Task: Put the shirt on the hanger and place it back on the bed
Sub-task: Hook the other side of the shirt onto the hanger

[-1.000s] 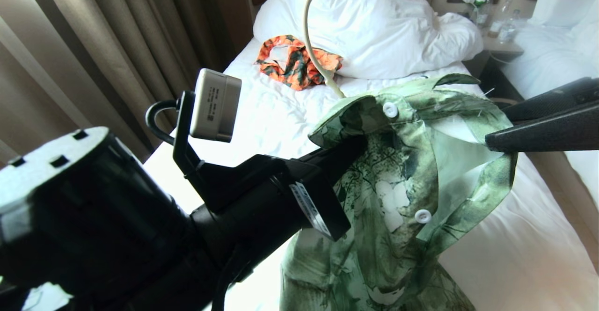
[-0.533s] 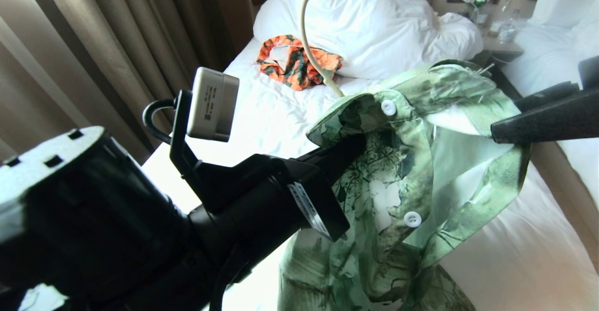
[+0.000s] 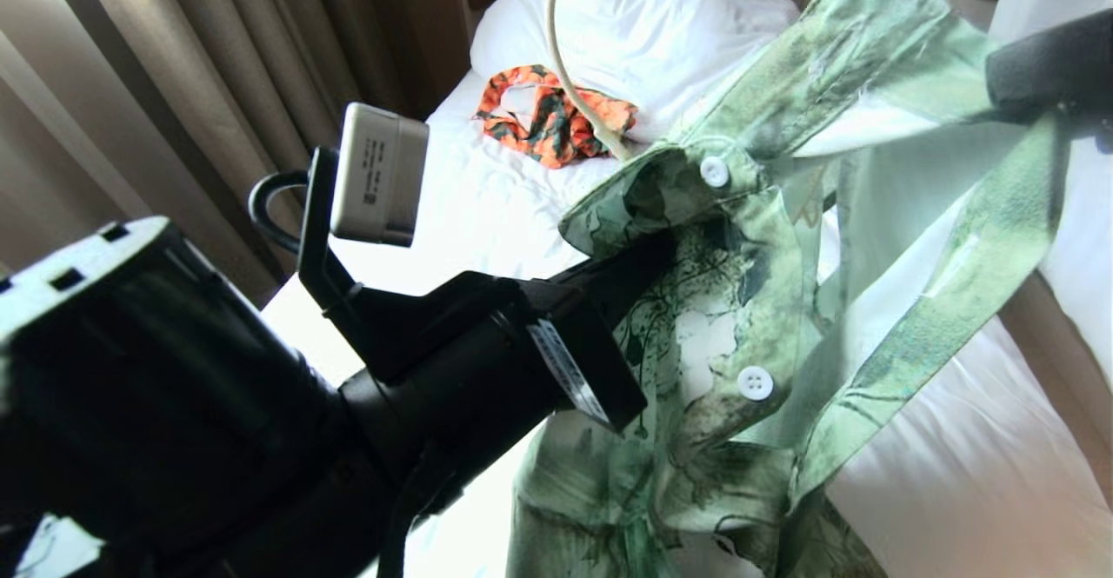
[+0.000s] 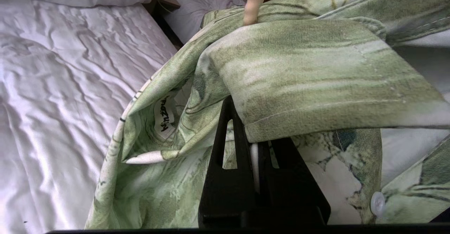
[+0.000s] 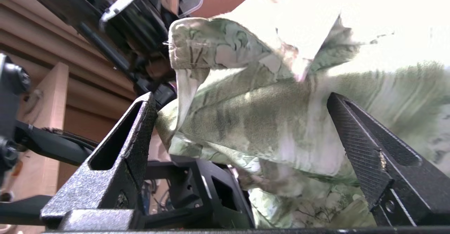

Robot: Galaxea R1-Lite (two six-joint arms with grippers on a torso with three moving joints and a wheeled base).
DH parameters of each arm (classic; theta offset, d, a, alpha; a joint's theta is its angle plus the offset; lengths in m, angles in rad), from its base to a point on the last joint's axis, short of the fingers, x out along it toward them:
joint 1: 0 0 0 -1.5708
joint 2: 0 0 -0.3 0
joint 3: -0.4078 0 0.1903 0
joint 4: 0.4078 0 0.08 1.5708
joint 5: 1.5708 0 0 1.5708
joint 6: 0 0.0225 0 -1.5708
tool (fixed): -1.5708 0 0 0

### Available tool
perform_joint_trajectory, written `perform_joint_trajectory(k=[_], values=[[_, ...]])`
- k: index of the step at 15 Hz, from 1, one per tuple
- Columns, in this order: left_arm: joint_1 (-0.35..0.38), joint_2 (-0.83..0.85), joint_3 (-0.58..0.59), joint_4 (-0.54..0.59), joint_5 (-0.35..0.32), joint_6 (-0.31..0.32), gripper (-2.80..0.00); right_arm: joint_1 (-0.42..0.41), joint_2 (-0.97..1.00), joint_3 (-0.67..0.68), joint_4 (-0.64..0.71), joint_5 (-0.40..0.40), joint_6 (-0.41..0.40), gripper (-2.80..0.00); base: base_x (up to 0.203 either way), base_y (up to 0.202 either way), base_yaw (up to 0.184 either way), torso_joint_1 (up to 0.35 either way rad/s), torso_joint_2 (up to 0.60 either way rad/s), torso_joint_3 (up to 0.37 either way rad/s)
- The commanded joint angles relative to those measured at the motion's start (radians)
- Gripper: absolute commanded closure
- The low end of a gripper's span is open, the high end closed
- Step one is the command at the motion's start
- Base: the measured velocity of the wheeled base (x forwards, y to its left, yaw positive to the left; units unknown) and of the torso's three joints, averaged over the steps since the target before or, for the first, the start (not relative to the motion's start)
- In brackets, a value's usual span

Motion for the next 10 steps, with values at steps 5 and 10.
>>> perform_joint_trajectory(k=[5,10], values=[[0.0,-0.01,0.011,-0.006,0.003,-0.001,0.0,0.001,0.018,-0.008,0.054,-0.054,0.0,-2.8,0.0,0.0,0.0,0.0,0.0,0.0],[0.0,-0.018,0.011,-0.005,0.003,-0.001,0.0,0.04,0.07,-0.059,0.165,-0.359,-0.058,-2.8,0.0,0.0,0.0,0.0,0.0,0.0]])
